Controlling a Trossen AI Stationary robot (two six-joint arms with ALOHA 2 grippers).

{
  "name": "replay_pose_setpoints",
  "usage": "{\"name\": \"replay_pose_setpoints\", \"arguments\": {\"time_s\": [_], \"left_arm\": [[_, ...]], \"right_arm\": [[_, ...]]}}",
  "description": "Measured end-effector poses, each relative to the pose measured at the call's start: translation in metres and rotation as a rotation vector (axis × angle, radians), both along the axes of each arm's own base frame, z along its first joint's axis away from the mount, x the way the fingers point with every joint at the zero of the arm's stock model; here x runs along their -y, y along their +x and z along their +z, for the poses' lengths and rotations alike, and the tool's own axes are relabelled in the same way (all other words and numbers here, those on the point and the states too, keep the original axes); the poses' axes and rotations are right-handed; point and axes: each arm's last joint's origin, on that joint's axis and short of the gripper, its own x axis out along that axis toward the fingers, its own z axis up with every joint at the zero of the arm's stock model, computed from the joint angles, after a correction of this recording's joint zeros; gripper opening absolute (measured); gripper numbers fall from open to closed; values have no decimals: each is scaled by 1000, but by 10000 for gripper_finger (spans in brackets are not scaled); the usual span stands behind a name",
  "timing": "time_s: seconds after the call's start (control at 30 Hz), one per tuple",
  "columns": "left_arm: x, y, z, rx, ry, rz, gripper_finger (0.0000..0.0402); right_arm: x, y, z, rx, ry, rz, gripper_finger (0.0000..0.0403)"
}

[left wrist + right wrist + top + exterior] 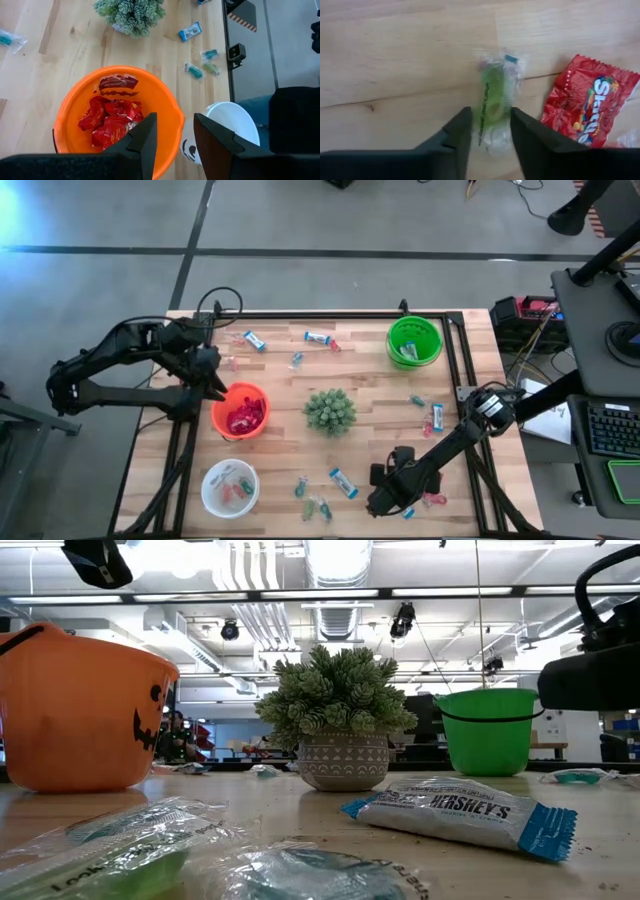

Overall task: Sort candy
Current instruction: Put the green gummy into the white bucket

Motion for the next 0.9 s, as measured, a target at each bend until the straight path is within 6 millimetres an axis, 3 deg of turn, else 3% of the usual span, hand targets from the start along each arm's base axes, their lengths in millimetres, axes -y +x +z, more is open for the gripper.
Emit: {"name": "replay_pose_setpoints", "arguments": {"time_s": [0.17, 0.43, 0.67, 0.9], "left_arm": [[0, 0, 0, 0, 1, -1, 111], [0, 0, 0, -2, 2, -2, 111], [1, -2, -1, -23, -2, -5, 111], [1, -2, -1, -21, 1, -8, 111]], "right_arm": [[0, -1, -1, -19, 6, 13, 20], [-3, 1, 10, -17, 36, 21, 10], [-9, 15, 73, 174, -2, 93, 9], [-5, 35, 134, 473, -213, 238, 9]]}}
